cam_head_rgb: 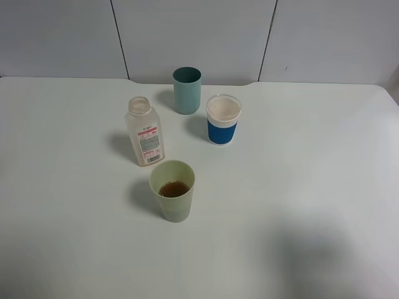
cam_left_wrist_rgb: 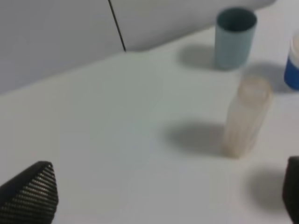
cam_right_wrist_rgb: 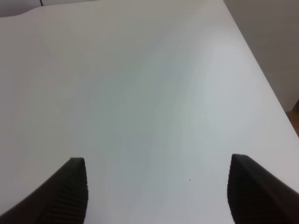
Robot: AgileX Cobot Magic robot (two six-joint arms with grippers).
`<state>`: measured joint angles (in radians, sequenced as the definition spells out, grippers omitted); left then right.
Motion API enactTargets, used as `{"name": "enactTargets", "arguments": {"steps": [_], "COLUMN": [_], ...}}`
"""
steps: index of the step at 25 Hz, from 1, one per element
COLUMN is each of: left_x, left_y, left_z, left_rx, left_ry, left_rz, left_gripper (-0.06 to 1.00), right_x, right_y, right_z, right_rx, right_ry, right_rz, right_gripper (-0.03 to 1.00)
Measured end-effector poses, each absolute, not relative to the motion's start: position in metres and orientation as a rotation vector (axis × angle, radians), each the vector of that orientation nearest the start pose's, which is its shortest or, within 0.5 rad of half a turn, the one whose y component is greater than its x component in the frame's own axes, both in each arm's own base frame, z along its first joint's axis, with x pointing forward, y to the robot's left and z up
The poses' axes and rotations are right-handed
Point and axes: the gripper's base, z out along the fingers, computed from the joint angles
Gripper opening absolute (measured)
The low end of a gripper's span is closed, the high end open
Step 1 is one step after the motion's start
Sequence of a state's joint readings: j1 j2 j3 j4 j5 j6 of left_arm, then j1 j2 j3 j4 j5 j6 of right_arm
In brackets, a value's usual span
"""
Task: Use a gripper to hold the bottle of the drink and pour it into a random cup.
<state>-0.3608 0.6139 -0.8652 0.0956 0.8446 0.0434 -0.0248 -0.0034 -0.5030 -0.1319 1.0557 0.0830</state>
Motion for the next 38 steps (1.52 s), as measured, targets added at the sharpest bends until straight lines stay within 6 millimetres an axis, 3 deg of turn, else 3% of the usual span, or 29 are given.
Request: {"name": "enactTargets", "arguments": {"steps": [9, 20, 26, 30, 38], "left_x": [0.03, -0.026, -0.044, -0.052, -0.042], "left_y": [-0.003, 0.02, 0.022, 0.02, 0.015], "left_z": [0.376, 0.366, 0.36, 0.344, 0.323], "left_rx": [0.393, 0.171, 0.093, 0.076, 0.095], "left_ry": [2.007, 1.947, 1.909, 1.891, 1.961], "left_rz": [-0.086, 0.031, 0.071, 0.065, 0.017], "left_gripper": [0.97, 0.97, 0.97, 0.97, 0.97], "right_x": [-0.006, -0.006, -0.006, -0.006, -0.006], "right_y": [-0.01, -0.01, -0.01, -0.01, -0.01], "right_z": [0.279, 0.279, 0.279, 0.279, 0.279], "right_rx": [0.115, 0.115, 0.115, 0.115, 0.115], "right_ry": [2.025, 2.025, 2.025, 2.025, 2.025], "right_rz": [-0.121, -0.121, -0.121, -0.121, -0.121], "right_gripper": [0.63, 0.63, 0.63, 0.63, 0.63]}}
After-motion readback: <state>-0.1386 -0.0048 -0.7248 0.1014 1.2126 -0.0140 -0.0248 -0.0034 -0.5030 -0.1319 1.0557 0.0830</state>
